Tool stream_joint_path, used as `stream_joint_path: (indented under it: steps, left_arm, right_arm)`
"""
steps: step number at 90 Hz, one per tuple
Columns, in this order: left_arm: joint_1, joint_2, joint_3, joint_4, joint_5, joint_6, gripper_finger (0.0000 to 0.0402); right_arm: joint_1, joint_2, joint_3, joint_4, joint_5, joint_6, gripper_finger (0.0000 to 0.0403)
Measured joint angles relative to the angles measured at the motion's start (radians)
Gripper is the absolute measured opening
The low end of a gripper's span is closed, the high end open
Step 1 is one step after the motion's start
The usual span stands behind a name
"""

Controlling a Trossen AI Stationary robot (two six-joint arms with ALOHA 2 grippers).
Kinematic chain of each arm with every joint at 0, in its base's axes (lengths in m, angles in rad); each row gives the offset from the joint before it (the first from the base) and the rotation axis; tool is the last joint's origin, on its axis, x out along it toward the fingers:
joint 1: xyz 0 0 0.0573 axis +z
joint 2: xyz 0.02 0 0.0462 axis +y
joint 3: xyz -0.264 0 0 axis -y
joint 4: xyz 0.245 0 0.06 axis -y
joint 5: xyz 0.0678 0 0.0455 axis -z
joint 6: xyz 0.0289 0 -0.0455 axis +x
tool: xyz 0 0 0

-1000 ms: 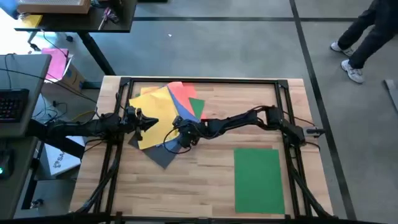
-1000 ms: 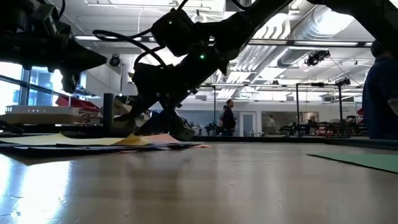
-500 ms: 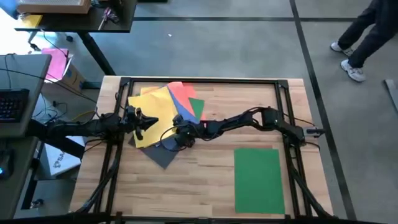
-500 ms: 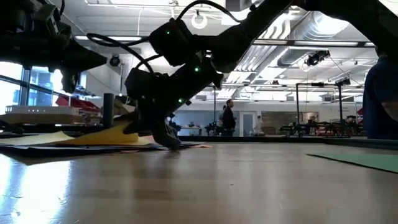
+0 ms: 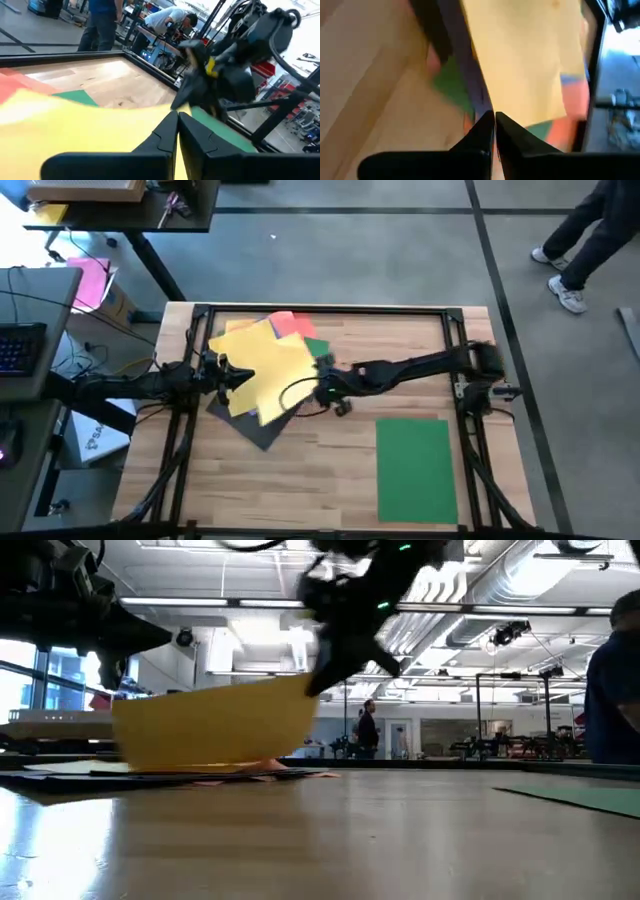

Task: Organize paper
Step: Put the yellow to the top right of the table

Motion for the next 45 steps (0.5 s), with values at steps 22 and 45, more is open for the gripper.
stream_joint_path:
  steps: [22, 45]
  left_arm:
    - [0.0, 0.0, 0.0, 0.002, -0.006, 0.001, 0.0]
    - [0.0, 0.001, 0.0, 0.005, -0.025, 0.002, 0.0]
  right_arm:
    - [0.029, -0.297, -0.386, -0.086, 0.014, 0.231, 0.0]
    - [0.072, -0.501, -0.591, -0.218, 0.014, 0.355, 0.0]
